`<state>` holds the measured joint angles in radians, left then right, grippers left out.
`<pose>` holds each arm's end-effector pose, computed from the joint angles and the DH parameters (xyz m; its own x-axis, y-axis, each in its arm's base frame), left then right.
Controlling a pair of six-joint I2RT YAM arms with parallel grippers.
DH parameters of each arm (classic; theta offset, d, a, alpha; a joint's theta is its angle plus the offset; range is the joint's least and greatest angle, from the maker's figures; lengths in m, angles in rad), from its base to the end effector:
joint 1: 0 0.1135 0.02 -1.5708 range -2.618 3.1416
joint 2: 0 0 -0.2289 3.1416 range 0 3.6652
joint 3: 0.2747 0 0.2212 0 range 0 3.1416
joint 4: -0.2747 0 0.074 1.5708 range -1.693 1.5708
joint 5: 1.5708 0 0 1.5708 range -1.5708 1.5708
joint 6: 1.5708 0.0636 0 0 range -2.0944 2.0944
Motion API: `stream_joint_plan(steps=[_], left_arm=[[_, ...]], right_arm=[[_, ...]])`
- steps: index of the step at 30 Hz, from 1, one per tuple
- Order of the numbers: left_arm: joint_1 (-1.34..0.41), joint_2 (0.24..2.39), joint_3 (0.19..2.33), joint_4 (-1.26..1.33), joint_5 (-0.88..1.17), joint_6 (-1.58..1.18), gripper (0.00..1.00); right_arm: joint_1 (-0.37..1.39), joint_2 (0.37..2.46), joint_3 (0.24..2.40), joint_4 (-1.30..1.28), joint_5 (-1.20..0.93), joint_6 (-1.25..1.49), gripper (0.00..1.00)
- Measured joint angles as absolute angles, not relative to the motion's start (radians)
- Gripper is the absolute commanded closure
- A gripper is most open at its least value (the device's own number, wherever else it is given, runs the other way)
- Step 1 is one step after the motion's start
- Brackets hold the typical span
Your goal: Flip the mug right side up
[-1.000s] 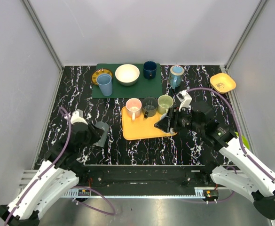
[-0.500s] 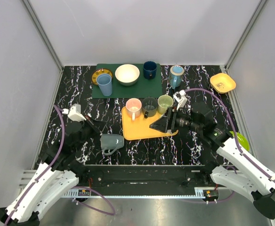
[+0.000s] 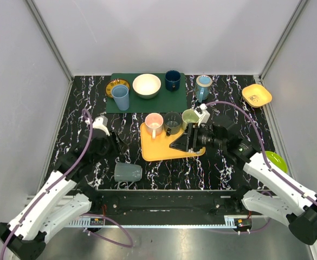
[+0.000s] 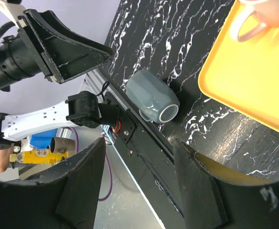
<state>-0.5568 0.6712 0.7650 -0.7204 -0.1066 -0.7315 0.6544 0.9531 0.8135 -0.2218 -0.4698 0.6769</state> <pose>0.1379 -0.0779 0.2551 -0.6726 -0.3637 -0.6445 0.0041 0.8691 -0.4947 0.1641 0.1622 0.2837 -0.7691 0.1139 -0.6289 -0.5092 0.4854 0.7107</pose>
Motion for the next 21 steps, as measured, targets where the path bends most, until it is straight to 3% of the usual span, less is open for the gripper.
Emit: stream_joint_plan(steps=[7, 12, 17, 21], left_arm=[[-0.649, 0.764, 0.887, -0.921, -0.090, -0.648, 0.45], [-0.938, 0.888, 1.008, -1.047, -0.187, -0.702, 0.49], [-1.209, 1.023, 0.922, -1.103, -0.315, -0.926, 0.50], [-1.393, 1.174, 0.842, -1.138, -0.395, -1.141, 0.45]], right_arm=[[0.654, 1.001, 0.786, -0.224, -0.492, 0.661, 0.35], [0.654, 1.002, 0.778, -0.228, -0.489, 0.636, 0.36], [0.654, 0.998, 0.762, -0.228, -0.480, 0.619, 0.35], [0.654, 0.975, 0.745, -0.242, -0.463, 0.601, 0.35]])
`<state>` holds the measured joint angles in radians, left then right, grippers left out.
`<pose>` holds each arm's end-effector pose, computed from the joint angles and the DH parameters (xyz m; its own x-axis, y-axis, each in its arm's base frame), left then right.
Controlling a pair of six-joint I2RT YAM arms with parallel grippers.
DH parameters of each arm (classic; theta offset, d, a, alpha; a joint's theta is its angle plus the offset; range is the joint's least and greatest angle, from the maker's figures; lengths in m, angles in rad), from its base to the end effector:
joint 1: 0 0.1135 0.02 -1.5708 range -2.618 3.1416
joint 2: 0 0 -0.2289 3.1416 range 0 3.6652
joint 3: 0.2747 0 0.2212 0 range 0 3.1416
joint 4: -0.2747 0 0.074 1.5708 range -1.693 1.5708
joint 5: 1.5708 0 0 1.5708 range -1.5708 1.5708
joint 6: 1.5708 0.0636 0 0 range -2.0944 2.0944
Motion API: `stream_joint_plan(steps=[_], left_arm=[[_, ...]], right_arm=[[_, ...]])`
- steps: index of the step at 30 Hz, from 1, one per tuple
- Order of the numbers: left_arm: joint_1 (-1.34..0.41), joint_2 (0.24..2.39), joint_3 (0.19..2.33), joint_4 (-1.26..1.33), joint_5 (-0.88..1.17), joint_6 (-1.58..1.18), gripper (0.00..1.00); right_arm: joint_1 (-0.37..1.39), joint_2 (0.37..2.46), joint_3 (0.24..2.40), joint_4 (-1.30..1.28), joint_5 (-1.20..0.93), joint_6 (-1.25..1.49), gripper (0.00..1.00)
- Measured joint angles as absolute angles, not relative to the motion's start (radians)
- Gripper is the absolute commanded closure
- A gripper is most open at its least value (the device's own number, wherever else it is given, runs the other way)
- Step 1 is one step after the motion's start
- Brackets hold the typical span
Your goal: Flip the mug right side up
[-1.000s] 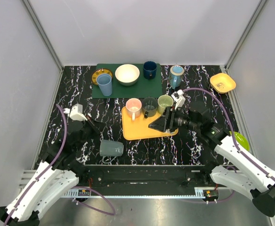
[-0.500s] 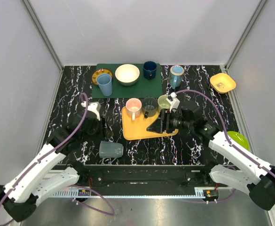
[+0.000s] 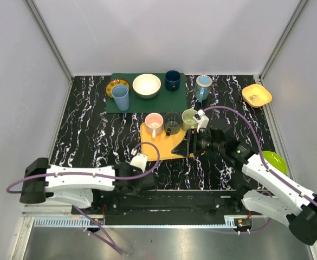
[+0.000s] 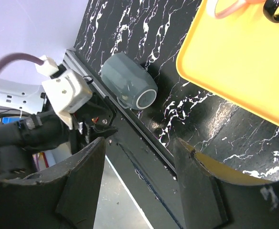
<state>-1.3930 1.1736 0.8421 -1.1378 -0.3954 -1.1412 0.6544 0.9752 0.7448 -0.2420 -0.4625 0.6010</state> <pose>0.0534 -0.1588 0.1800 -0.8928 0.2245 -0.3906 0.2155 0.9742 0.0675 0.1645 0.1620 0.2532 -0.7840 0.0363 -0.6196 -0.5051 0.5428 0.6710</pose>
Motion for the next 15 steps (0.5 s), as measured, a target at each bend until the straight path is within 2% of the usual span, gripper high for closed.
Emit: stream_joint_plan(steps=[5, 15], left_arm=[[-1.489, 1.299, 0.835, -1.183, -0.496, -1.322, 0.40], [-1.506, 1.445, 0.753, -1.142, -0.600, -1.458, 0.46]], right_arm=[[0.654, 0.922, 0.743, -0.278, -0.451, 0.579, 0.35], [0.654, 0.850, 0.732, -0.336, -0.422, 0.564, 0.35]])
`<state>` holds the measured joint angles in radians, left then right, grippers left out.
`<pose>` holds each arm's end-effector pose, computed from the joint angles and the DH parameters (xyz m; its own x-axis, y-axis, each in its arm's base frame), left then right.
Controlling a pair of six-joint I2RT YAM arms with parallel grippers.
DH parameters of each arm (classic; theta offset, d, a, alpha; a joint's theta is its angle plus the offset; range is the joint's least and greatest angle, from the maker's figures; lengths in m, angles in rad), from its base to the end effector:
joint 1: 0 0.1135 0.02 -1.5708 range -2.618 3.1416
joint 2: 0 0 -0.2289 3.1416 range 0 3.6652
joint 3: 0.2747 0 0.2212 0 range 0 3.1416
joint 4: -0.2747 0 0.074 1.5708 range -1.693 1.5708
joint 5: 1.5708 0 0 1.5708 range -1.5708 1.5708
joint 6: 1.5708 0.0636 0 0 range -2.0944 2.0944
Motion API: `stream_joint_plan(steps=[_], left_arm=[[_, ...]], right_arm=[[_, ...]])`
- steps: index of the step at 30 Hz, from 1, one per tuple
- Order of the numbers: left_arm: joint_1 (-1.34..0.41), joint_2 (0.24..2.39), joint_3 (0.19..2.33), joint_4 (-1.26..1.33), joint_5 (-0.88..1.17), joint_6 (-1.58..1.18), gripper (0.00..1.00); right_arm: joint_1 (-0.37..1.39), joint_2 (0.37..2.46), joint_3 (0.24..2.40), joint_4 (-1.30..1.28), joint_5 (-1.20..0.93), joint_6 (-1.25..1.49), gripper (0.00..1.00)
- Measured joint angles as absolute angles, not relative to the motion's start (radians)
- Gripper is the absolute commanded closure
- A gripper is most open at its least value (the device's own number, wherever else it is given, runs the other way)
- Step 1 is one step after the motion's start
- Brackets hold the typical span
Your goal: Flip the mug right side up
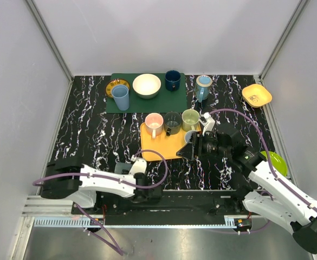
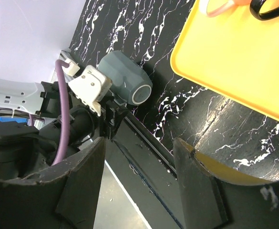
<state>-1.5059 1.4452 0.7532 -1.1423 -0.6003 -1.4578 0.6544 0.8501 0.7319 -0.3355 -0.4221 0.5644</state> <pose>0.0463 -0.1579 0.1288 -0.8347 0.2014 -0.5125 0.0317 0.9468 0.3203 0.1477 0.1461 0.2621 -0.7471 0.0419 -0.6634 -0.5300 0.5649 0.6325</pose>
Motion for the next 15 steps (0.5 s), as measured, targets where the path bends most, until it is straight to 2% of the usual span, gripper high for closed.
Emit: stream_joint_plan(steps=[10, 13, 15], left_arm=[[-1.510, 1.615, 0.782, -1.146, -0.710, -1.512, 0.48], [-1.510, 1.649, 0.793, -1.148, -0.743, -1.513, 0.53], [-1.509, 1.654, 0.791, -1.141, -0.755, -1.514, 0.61]], right_arm=[[0.654, 0.848, 0.732, -0.347, -0.411, 0.561, 0.35], [0.654, 0.848, 0.732, -0.348, -0.410, 0.561, 0.35], [0.654, 0.848, 0.732, -0.351, -0.410, 0.561, 0.35]])
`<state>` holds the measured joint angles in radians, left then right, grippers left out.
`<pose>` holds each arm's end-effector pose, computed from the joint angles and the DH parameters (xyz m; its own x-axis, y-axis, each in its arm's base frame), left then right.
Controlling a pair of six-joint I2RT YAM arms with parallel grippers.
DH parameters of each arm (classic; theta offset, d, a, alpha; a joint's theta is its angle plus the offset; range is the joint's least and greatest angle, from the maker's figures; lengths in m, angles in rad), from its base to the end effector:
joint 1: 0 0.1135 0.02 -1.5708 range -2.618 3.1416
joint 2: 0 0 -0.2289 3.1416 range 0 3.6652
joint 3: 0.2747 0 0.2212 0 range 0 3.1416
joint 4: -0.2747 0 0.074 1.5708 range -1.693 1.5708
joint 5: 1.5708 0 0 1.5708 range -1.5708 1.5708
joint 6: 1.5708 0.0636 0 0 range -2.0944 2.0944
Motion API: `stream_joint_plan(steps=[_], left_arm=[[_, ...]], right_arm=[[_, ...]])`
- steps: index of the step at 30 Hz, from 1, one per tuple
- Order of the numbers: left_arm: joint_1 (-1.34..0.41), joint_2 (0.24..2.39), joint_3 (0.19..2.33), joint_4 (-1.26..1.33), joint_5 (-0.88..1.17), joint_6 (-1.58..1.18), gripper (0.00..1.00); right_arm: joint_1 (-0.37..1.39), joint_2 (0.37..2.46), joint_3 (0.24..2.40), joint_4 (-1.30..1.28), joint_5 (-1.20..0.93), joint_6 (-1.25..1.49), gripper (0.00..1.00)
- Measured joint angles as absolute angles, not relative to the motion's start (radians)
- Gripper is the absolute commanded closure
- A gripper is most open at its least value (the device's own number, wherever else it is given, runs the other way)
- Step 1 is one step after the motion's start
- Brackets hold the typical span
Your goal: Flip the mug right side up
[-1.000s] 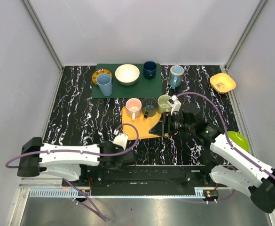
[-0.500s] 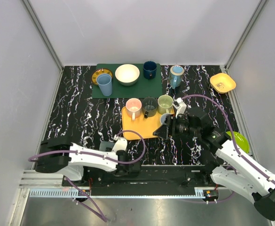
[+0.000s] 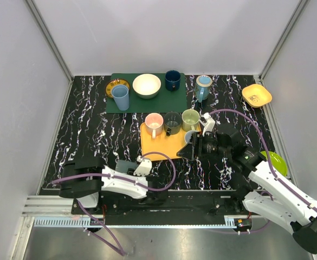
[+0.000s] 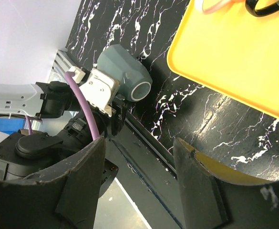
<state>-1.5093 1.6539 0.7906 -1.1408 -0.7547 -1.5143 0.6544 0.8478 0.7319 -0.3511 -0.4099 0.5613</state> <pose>0.0541 -0.1695 0.1096 -0.7467 0.2931 -0.5970 -0.0136 0.8907 0.4543 0.1473 0.1450 0.2605 -0.7498 0.0401 -0.6604 -0.5215 0.5785 0.6272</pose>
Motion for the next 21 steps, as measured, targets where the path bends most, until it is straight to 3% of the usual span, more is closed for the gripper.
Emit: stream_joint_plan(steps=[3, 9, 12, 21], left_arm=[[-1.506, 1.651, 0.775, -1.106, -0.768, -1.515, 0.72], [-1.499, 1.644, 0.732, -1.064, -0.804, -1.491, 0.85], [-1.498, 1.644, 0.712, -1.050, -0.821, -1.480, 1.00], [-1.498, 1.486, 0.603, -0.989, -0.838, -1.517, 1.00]], right_arm=[[0.654, 0.846, 0.732, -0.362, -0.410, 0.562, 0.35], [0.654, 0.844, 0.732, -0.373, -0.410, 0.562, 0.35], [0.654, 0.844, 0.732, -0.373, -0.410, 0.562, 0.35], [0.654, 0.844, 0.732, -0.392, -0.410, 0.562, 0.36]])
